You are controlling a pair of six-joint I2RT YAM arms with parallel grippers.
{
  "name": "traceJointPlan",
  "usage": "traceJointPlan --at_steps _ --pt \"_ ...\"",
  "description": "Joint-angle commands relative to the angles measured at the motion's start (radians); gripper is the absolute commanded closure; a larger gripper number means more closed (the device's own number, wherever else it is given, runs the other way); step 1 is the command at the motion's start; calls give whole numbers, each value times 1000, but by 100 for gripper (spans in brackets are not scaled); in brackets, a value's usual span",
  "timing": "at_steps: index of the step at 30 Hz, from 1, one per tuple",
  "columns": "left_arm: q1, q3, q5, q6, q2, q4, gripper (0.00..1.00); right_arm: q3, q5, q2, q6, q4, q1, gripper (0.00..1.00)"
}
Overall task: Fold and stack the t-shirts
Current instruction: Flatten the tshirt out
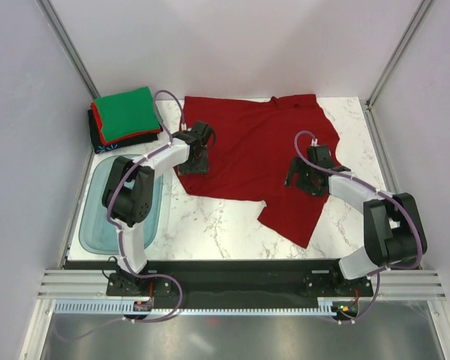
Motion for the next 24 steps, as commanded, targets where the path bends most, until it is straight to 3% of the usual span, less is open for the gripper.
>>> traceJointPlan --at_steps 1,4,8,10,17,21,22,24 --pt "7 46 -72 16 55 18 36 -61 -52 -33 37 30 -2 2" --pt "7 70 -79 16 96 -4 42 -93 -64 -36 32 37 -2 2" --pt "8 67 -122 4 101 -44 73 -124 -58 -43 24 34 -2 2" --pt "7 49 -150 -16 61 -61 78 -130 -52 -40 21 36 -2 2" --pt "40 -110 -223 -77 -153 -94 80 -141 -9 29 32 19 -22 2" --pt "97 -317 -205 -163 -310 -105 80 -145 4 45 44 17 -29 2" --pt "124 -354 -200 -201 -343 -105 78 -147 4 49 46 17 -31 2" --pt "158 -448 -177 -232 -448 -101 63 -147 4 49 52 17 -31 2"
